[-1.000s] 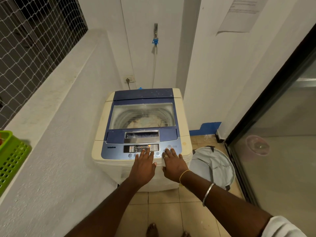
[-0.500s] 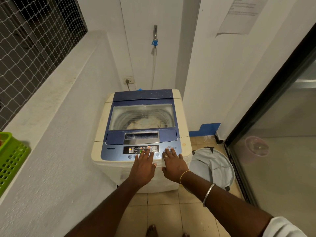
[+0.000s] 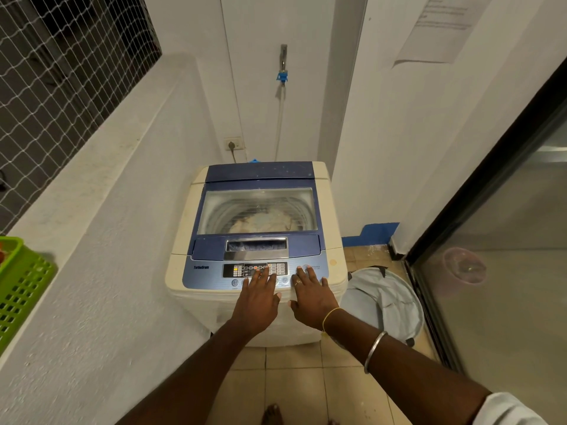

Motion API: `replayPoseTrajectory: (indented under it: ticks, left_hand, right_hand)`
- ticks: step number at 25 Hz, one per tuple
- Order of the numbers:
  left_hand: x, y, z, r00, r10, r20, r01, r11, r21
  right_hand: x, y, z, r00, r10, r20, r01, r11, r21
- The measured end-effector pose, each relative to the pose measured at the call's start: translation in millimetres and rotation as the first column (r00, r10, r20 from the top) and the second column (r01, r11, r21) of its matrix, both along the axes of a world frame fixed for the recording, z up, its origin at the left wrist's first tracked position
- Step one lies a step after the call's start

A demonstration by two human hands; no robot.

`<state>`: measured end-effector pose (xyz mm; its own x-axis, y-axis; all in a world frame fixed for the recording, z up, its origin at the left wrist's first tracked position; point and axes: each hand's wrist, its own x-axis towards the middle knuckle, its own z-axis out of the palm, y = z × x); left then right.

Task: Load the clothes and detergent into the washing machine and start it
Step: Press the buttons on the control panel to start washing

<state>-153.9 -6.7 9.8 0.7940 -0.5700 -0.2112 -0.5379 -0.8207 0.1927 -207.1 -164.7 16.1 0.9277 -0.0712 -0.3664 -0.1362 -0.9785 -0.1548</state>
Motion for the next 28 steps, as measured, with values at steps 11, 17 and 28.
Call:
replayPoseTrajectory:
  ticks: [11, 17, 28]
  left_hand:
    - [5.0, -0.5, 0.6, 1.000, 0.004, -0.002, -0.004, 1.000, -0.006]
    - [6.4, -1.5, -0.8, 1.000, 0.008, 0.005, -0.008, 1.000, -0.010]
    - [5.3, -6.5, -3.6, 1.000, 0.014, 0.002, -0.014, 1.000, -0.011]
  right_hand:
    - [4.3, 0.4, 1.6, 1.000, -0.001, -0.004, 0.001, 1.000, 0.024]
    - [7.2, 0.2, 2.5, 1.000, 0.004, -0.009, -0.003, 1.000, 0.021]
    - [4.3, -3.3, 1.9, 1.000, -0.008, -0.008, 0.008, 1.000, 0.015]
